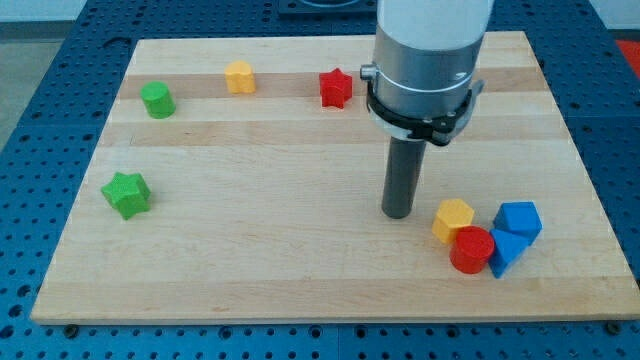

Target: Move the red star towards the center

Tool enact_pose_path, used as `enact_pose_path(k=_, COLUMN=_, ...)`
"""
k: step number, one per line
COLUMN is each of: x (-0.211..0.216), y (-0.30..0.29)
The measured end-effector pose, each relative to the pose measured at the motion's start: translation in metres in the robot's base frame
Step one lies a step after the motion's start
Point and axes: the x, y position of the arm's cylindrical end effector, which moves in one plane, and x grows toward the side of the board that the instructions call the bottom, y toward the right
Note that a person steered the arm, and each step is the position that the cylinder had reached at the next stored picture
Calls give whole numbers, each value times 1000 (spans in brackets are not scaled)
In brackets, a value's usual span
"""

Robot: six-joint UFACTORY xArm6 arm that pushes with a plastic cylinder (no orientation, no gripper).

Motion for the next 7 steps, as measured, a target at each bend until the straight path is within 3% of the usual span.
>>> enact_pose_path(k=2, x=0, y=72)
enact_pose_path(k=3, x=0, y=81)
enact_pose_path(k=4, x=-35, y=60)
enact_pose_path(k=6, x=-190, y=41)
enact_pose_path(k=7, x=-228, y=1)
